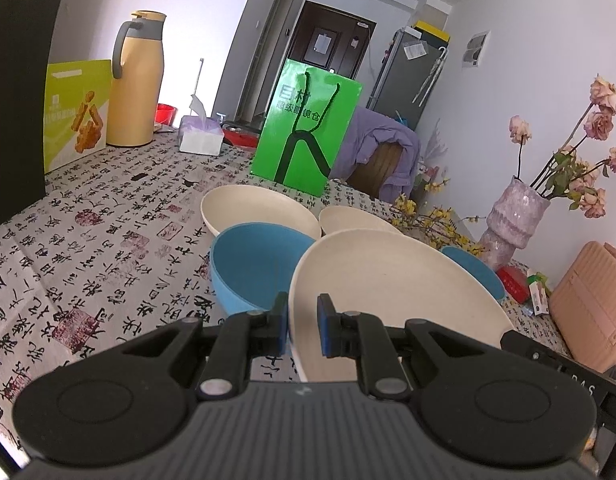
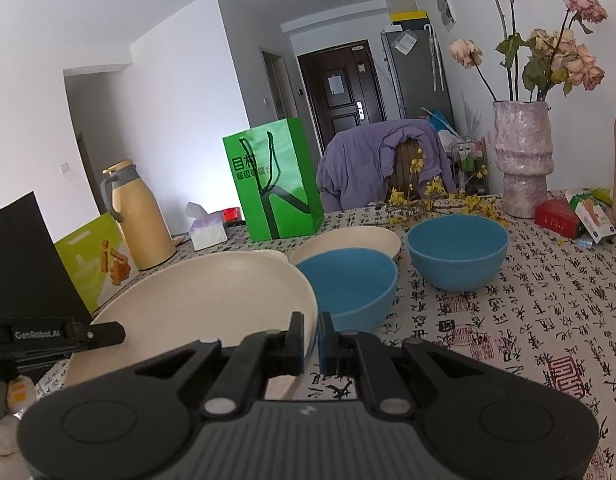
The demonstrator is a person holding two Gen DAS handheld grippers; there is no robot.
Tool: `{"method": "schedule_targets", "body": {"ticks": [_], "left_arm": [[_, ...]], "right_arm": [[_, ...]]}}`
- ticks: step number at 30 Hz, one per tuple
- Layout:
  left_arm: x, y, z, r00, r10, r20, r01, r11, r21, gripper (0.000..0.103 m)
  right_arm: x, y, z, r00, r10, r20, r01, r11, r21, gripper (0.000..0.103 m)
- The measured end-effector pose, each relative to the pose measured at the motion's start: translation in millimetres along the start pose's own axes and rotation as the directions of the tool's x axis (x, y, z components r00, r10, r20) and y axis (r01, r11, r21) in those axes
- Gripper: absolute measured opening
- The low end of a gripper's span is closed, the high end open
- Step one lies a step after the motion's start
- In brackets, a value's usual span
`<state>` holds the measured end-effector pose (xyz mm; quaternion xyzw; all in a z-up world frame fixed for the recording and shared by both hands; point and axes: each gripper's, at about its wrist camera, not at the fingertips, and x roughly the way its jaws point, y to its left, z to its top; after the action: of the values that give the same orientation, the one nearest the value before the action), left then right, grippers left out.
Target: Organize plates and bowls
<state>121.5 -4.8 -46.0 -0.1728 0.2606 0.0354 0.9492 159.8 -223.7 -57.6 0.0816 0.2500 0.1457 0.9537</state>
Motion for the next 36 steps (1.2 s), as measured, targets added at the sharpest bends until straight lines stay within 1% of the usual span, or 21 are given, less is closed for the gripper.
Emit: {"method": "schedule_targets", "body": {"ticks": [24,36], "left_arm": [[18.0,7.7,-20.5,0.998,0.008,-0.067,-0.009,1.000,-0.013,0.014],[20.5,8.4,-27.1,0.997,0.010,-0.077,-0.011,1.000,-0.013,0.014]], "right_arm": [[13.3,-10.6,-20.5,0.998,-0.004,-0.069,0.005,1.000,0.015,0.007],[16.6,-13.5,-26.5,0.996,-0.009,-0.088,0.010,1.000,0.014,0.007]]}}
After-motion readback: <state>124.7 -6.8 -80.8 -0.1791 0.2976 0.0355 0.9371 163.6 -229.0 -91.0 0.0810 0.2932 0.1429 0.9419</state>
